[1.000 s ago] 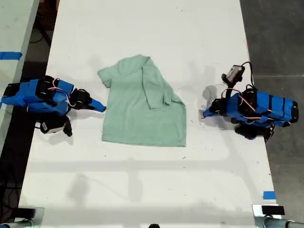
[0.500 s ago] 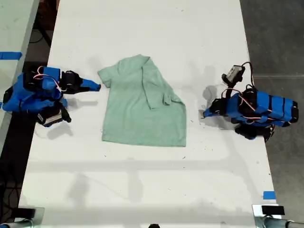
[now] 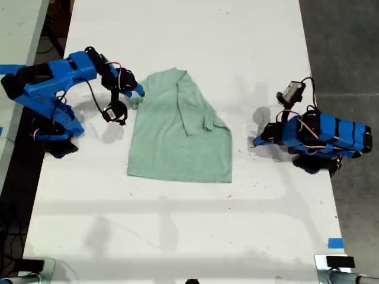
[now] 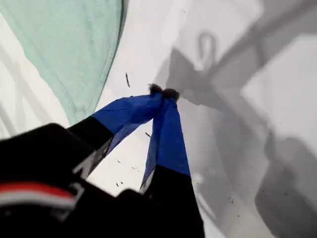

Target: Fold t shirt

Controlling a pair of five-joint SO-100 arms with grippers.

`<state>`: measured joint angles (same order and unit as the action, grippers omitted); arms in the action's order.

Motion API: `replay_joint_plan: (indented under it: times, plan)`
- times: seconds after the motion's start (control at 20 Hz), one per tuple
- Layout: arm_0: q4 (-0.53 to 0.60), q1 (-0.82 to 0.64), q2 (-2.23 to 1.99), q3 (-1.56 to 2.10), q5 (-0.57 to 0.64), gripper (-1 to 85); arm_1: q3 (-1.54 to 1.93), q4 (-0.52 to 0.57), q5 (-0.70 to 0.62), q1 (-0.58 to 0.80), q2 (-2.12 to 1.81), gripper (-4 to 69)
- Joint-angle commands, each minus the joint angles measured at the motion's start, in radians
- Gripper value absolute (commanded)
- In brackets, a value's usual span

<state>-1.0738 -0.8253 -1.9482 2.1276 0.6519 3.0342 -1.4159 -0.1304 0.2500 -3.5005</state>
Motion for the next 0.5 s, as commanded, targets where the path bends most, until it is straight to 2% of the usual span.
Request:
replay_joint_plan:
  times: [0.0,0.2,0.4,0.45]
  plan:
    - [-0.02,-0.092,0.112,-0.133,0.051,17.4,0.032,0.006,0.011,-0.012,-0.009,-1.2]
    - [-0.008,-0.204,0.181,-0.147,0.063,16.9,0.032,0.006,0.009,-0.015,-0.009,-1.2]
    - [0.052,-0.264,0.396,-0.167,0.072,18.1,0.032,0.006,0.009,-0.015,-0.009,-1.2]
    - [0.051,-0.275,0.477,-0.198,0.086,15.3,0.032,0.006,0.009,-0.015,-0.009,-1.2]
